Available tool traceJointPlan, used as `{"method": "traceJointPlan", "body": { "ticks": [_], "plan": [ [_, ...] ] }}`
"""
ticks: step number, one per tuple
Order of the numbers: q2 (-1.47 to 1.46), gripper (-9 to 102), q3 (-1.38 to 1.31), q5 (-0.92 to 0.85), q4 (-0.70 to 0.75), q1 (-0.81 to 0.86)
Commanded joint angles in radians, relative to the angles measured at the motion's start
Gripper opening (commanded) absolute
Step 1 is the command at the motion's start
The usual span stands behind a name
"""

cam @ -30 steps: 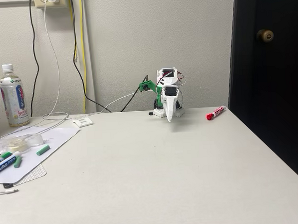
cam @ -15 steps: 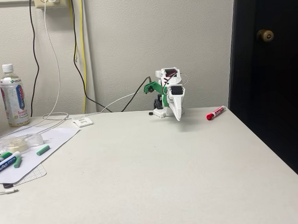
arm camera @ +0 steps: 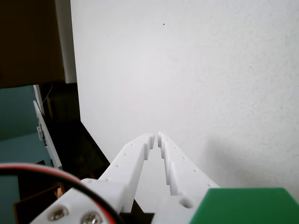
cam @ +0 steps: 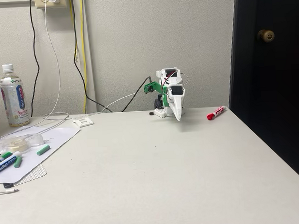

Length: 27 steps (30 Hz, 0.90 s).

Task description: Pick up the red marker.

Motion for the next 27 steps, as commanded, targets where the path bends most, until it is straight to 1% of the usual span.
{"method": "traceJointPlan", "body": {
  "ticks": [1, 27],
  "plan": [
    [0.005, 0, -0.014, 0.006, -0.015, -0.002],
    [0.005, 0, -0.014, 0.040, -0.015, 0.018]
  ]
}}
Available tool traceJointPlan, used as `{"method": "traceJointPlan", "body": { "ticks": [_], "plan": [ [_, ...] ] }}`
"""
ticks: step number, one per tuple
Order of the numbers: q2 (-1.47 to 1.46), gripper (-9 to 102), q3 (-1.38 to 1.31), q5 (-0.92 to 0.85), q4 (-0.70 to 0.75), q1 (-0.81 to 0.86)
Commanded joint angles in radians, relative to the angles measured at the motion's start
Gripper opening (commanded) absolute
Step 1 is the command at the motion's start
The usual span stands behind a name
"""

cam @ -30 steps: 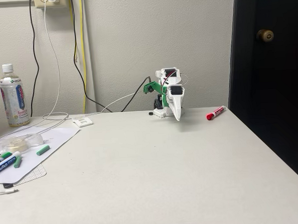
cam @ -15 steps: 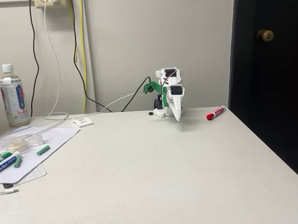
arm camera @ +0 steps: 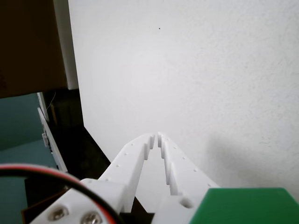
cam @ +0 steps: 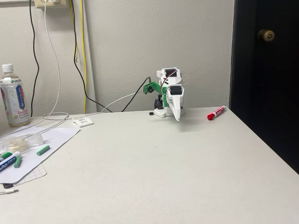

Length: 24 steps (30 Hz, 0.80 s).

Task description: Pick up the red marker.

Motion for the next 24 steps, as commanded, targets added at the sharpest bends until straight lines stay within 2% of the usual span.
{"method": "traceJointPlan", "body": {
  "ticks": [1, 10, 24],
  "plan": [
    [0.005, 0, -0.014, 0.003, -0.015, -0.002],
    [0.005, 0, -0.014, -0.020, -0.040, -0.002],
    [0.005, 0, -0.184, -0.057, 0.084, 0.023]
  ]
}}
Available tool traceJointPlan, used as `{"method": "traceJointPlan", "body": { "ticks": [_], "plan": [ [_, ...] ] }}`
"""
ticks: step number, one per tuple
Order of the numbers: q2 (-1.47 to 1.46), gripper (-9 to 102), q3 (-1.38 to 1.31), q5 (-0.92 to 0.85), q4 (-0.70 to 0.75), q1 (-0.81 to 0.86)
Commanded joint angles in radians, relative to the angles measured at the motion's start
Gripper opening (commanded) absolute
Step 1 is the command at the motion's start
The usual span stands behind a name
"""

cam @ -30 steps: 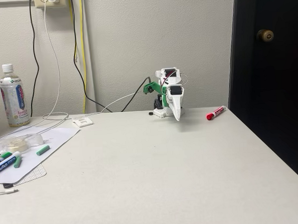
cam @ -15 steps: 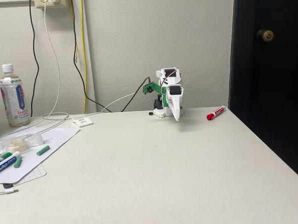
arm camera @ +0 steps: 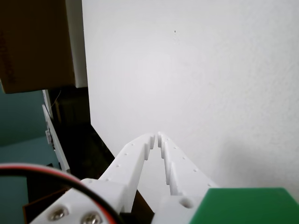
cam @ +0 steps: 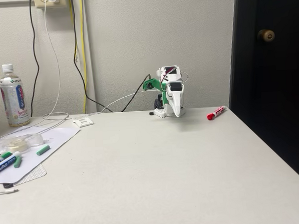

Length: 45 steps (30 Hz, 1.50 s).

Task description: Pick up the red marker.

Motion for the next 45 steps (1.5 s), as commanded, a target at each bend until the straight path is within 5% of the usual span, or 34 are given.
{"method": "traceJointPlan", "body": {
  "ticks": [1, 18, 35, 45],
  "plan": [
    [0.005, 0, -0.097, -0.017, 0.031, 0.002],
    [-0.015, 0, -0.364, -0.091, 0.190, 0.011],
    [-0.413, 0, -1.009, -0.184, 0.472, 0.014],
    [-0.448, 0, -1.200, -0.376, 0.571, -0.080]
  ]
}}
